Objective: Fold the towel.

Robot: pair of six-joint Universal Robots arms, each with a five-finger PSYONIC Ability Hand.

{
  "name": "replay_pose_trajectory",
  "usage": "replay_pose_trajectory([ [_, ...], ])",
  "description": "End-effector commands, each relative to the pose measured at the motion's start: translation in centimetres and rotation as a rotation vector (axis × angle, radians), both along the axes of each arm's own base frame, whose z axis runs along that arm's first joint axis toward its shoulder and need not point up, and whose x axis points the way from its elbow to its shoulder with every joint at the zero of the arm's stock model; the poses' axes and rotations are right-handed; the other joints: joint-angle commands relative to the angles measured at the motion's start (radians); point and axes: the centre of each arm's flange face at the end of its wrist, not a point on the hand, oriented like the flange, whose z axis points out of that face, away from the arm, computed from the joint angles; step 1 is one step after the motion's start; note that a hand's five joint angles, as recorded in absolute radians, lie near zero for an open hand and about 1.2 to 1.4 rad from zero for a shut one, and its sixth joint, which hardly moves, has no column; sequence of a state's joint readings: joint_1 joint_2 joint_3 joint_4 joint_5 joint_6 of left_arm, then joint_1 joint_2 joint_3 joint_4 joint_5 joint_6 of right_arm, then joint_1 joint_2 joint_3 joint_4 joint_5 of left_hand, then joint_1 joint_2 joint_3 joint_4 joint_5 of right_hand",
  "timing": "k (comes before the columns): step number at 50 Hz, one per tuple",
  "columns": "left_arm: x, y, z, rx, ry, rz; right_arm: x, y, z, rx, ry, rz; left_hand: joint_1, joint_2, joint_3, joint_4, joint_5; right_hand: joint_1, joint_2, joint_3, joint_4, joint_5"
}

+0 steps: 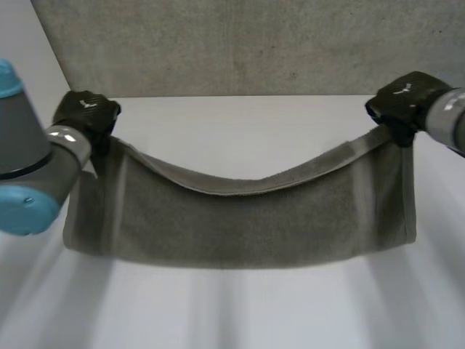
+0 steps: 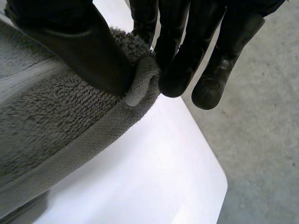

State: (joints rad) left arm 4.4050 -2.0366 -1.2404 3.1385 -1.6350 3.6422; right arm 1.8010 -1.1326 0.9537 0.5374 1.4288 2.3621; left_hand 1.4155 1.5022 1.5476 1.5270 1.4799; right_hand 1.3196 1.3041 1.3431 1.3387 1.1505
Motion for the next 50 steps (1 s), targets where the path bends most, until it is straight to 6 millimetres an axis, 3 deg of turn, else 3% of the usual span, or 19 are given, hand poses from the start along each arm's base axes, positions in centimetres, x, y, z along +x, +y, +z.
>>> replay_pose_trajectory([
  [1, -2.3, -3.4, 4.0, -0.231, 0.067, -0.025, 2.9, -4.2, 1.7, -0.238, -0.109, -0.009, -0.019, -0.106, -0.151, -0.131, -0.258, 0.077, 0.092, 0.053, 0.058, 0.071],
  [3, -2.9, -4.3, 8.6, -0.445, 0.194, -0.033, 3.4, -5.9, 5.1, -0.467, -0.262, -0.028, -0.019, -0.106, -0.151, -0.131, -0.258, 0.077, 0.092, 0.053, 0.058, 0.071],
  [4, -3.0, -4.3, 8.6, -0.446, 0.195, -0.033, 3.4, -5.9, 5.1, -0.469, -0.263, -0.028, -0.019, -0.106, -0.151, -0.131, -0.258, 0.077, 0.092, 0.053, 0.058, 0.071],
  [6, -2.8, -3.7, 13.4, -0.622, 0.37, -0.061, 3.1, -6.1, 8.5, -0.674, -0.402, -0.038, -0.019, -0.106, -0.151, -0.131, -0.258, 0.077, 0.092, 0.053, 0.058, 0.071],
  [12, -1.2, -2.5, 17.3, -0.684, 0.539, -0.088, 2.0, -3.1, 12.9, -0.805, -0.457, -0.018, -0.019, -0.106, -0.151, -0.131, -0.258, 0.077, 0.092, 0.053, 0.058, 0.071],
  [15, -0.4, -2.8, 16.2, -0.601, 0.561, -0.074, 1.9, -3.0, 11.7, -0.737, -0.431, -0.011, -0.019, -0.106, -0.151, -0.131, -0.258, 0.077, 0.092, 0.053, 0.058, 0.071],
  [17, -0.1, -3.1, 13.6, -0.488, 0.544, -0.058, 2.0, -2.8, 9.5, -0.602, -0.386, 0.012, -0.019, -0.106, -0.151, -0.131, -0.258, 0.077, 0.092, 0.053, 0.058, 0.071],
  [18, -0.1, -3.1, 13.6, -0.487, 0.544, -0.058, 2.0, -2.8, 9.4, -0.601, -0.386, 0.012, -0.019, -0.106, -0.151, -0.131, -0.258, 0.077, 0.092, 0.053, 0.058, 0.071],
  [20, -0.1, -3.0, 9.9, -0.364, 0.503, -0.066, 2.2, -2.3, 6.7, -0.454, -0.347, 0.056, -0.019, -0.106, -0.151, -0.131, -0.258, 0.077, 0.092, 0.053, 0.058, 0.071],
  [23, 0.0, -2.8, 7.9, -0.303, 0.482, -0.069, 2.4, -2.0, 5.2, -0.39, -0.331, 0.088, -0.019, -0.106, -0.151, -0.131, -0.258, 0.077, 0.092, 0.053, 0.058, 0.071],
  [25, 0.3, -2.2, 3.9, -0.186, 0.445, -0.065, 2.7, -1.4, 2.1, -0.282, -0.301, 0.126, -0.019, -0.106, -0.151, -0.131, -0.258, 0.077, 0.092, 0.053, 0.058, 0.071],
  [26, 0.3, -2.2, 3.9, -0.185, 0.445, -0.065, 2.7, -1.4, 2.1, -0.281, -0.301, 0.126, -0.019, -0.106, -0.151, -0.131, -0.258, 0.077, 0.092, 0.053, 0.058, 0.071],
  [28, 0.3, -1.1, 0.5, -0.079, 0.416, -0.071, 2.6, -0.9, -1.5, -0.177, -0.255, 0.131, -0.019, -0.106, -0.151, -0.131, -0.258, 0.077, 0.092, 0.053, 0.058, 0.071],
  [31, 0.4, -0.6, -1.0, -0.03, 0.404, -0.07, 2.2, -0.9, -3.8, -0.119, -0.217, 0.121, -0.019, -0.106, -0.151, -0.131, -0.258, 0.077, 0.092, 0.053, 0.058, 0.071],
  [33, 0.5, 0.4, -3.8, 0.053, 0.378, -0.076, 1.3, -0.6, -7.5, -0.022, -0.145, 0.103, -0.019, -0.106, -0.151, -0.131, -0.258, 0.077, 0.092, 0.053, 0.058, 0.071],
  [36, 0.6, 1.3, -5.5, 0.098, 0.328, -0.082, 0.4, -0.1, -9.5, 0.033, -0.085, 0.095, -0.019, -0.106, -0.151, -0.131, -0.258, 0.077, 0.092, 0.053, 0.058, 0.071],
  [42, 1.5, 2.0, -6.5, 0.114, 0.232, -0.074, -0.6, 0.4, -9.8, 0.072, -0.075, 0.065, -0.019, -0.106, -0.151, -0.131, -0.258, 0.077, 0.092, 0.053, 0.058, 0.071],
  [47, 3.5, 3.0, -2.3, 0.005, 0.226, -0.042, -2.8, 1.9, -5.2, 0.028, -0.101, 0.01, -0.019, -0.106, -0.151, -0.131, -0.258, 0.077, 0.092, 0.053, 0.058, 0.071],
  [50, 4.2, 3.3, -1.3, -0.021, 0.233, -0.029, -4.3, 2.1, -4.2, 0.07, -0.101, -0.034, -0.019, -0.106, -0.151, -0.131, -0.258, 0.077, 0.092, 0.053, 0.058, 0.071],
])
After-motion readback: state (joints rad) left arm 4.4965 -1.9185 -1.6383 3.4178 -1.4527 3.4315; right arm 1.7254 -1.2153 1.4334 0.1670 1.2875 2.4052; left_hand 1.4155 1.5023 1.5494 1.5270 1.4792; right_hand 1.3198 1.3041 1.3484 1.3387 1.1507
